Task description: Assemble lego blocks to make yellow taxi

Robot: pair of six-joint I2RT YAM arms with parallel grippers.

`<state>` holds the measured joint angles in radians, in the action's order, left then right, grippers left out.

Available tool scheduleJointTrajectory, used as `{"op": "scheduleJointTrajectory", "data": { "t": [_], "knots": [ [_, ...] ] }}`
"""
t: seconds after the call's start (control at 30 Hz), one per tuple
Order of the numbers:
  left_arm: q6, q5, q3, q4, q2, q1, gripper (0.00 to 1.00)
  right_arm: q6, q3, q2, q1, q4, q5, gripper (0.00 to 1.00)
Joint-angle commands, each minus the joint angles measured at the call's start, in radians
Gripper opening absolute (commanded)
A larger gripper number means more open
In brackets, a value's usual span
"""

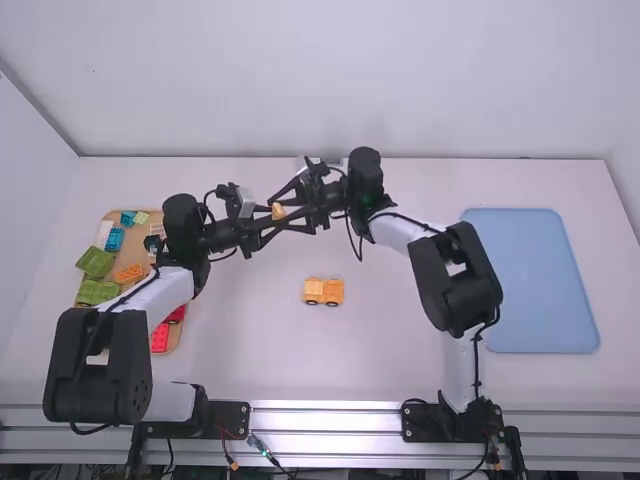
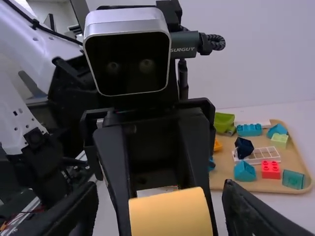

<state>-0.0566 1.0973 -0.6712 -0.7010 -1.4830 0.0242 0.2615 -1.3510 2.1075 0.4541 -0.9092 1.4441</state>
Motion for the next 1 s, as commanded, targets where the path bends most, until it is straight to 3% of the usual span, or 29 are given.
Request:
{"op": "scheduleJointTrajectory", "data": {
  "t": [0.0,0.9,0.97],
  "knots": [
    [-0.023,0.007,0.008,0.002,-0.008,-0.005,0.03,0.001,-0.030,0.012,-0.003,-0.003,-0.005,0.65],
    [-0.068,0.020,0.008,0.013,-0.008,0.009,0.02,0.000,-0.031,0.012,-0.012,-0.003,0.044,0.36],
    [-0.068,0.020,0.008,0.013,-0.008,0.008,0.06,0.000,-0.031,0.012,-0.009,-0.003,0.044,0.36]
  ]
}}
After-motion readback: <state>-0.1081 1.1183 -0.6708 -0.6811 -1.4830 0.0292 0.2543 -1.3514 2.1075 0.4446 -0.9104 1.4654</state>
